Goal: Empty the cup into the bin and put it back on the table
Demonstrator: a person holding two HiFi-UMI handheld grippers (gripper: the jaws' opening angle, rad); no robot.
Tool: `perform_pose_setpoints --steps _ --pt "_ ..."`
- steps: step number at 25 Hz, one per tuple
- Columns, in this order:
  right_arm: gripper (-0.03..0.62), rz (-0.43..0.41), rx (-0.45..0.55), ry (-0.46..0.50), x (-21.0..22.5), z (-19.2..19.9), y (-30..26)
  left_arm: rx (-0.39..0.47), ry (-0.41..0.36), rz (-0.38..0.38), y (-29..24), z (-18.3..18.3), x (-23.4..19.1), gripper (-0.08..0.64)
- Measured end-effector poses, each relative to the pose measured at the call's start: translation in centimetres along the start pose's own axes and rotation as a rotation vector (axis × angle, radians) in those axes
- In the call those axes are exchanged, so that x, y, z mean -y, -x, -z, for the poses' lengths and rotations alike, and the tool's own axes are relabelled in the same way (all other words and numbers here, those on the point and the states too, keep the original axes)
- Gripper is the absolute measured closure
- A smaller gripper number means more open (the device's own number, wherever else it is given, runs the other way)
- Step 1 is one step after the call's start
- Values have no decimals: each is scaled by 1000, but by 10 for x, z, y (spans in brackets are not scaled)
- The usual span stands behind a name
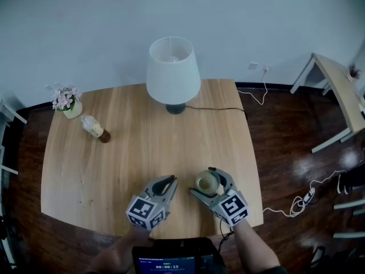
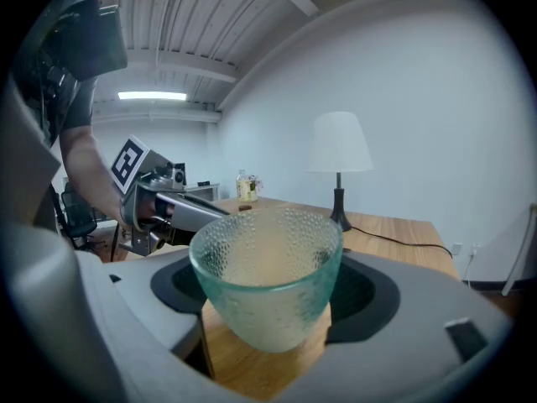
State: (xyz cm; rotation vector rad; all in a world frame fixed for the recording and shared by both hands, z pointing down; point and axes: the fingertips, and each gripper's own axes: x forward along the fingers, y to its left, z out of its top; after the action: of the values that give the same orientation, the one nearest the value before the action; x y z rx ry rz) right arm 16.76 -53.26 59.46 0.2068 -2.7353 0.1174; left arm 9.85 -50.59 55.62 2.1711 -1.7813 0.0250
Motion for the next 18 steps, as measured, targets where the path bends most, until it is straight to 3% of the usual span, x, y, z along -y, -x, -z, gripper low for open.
perform_pose_setpoints --steps 4,9,18 --pt "193 12 23 27 -2 -28 12 44 -25 5 11 -23 8 549" --pt "193 43 75 22 2 -73 29 116 -62 64 24 -61 23 560" --pt "195 20 109 90 -17 -136 54 201 -111 49 54 -116 32 560"
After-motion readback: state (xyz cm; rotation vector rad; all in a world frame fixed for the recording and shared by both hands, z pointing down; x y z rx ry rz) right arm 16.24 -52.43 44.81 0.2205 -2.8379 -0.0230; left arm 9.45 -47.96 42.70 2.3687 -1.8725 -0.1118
